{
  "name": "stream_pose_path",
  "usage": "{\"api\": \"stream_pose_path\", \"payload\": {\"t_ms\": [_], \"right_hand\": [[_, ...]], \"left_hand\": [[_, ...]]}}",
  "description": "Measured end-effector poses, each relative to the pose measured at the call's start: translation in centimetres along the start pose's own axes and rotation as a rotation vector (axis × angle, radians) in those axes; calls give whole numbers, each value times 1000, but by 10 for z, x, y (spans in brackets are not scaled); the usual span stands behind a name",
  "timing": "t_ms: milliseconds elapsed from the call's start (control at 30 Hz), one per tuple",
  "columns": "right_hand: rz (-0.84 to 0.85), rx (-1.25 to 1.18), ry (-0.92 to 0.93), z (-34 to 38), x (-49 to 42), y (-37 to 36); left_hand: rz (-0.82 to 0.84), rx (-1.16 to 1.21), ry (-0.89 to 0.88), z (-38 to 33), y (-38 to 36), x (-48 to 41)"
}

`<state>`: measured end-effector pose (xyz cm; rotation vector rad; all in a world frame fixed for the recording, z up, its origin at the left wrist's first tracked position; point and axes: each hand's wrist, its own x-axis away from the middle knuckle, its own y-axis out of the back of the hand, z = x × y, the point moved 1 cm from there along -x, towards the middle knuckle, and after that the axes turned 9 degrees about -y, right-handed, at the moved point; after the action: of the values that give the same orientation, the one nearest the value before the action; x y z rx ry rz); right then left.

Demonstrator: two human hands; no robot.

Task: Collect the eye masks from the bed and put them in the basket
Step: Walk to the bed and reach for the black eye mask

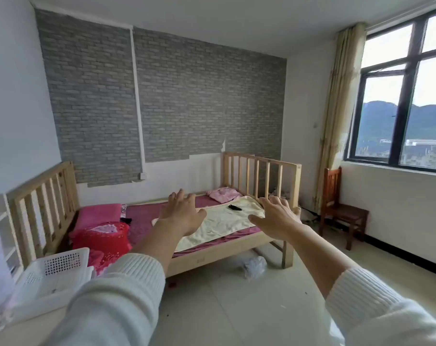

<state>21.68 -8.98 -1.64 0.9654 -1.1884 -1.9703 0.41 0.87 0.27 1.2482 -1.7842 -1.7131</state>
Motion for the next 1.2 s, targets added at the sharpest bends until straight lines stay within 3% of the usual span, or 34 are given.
{"api": "stream_pose_path", "payload": {"t_ms": [567,1067,1200], "right_hand": [[-10,29,-18,21,-85,-43],[-19,43,-12,-30,-343,-98],[9,55,-10,-42,-407,-125]], "left_hand": [[22,-32,-40,32,-38,-80],[-31,9,-5,27,-118,-324],[19,-11,-8,29,-153,-388]]}}
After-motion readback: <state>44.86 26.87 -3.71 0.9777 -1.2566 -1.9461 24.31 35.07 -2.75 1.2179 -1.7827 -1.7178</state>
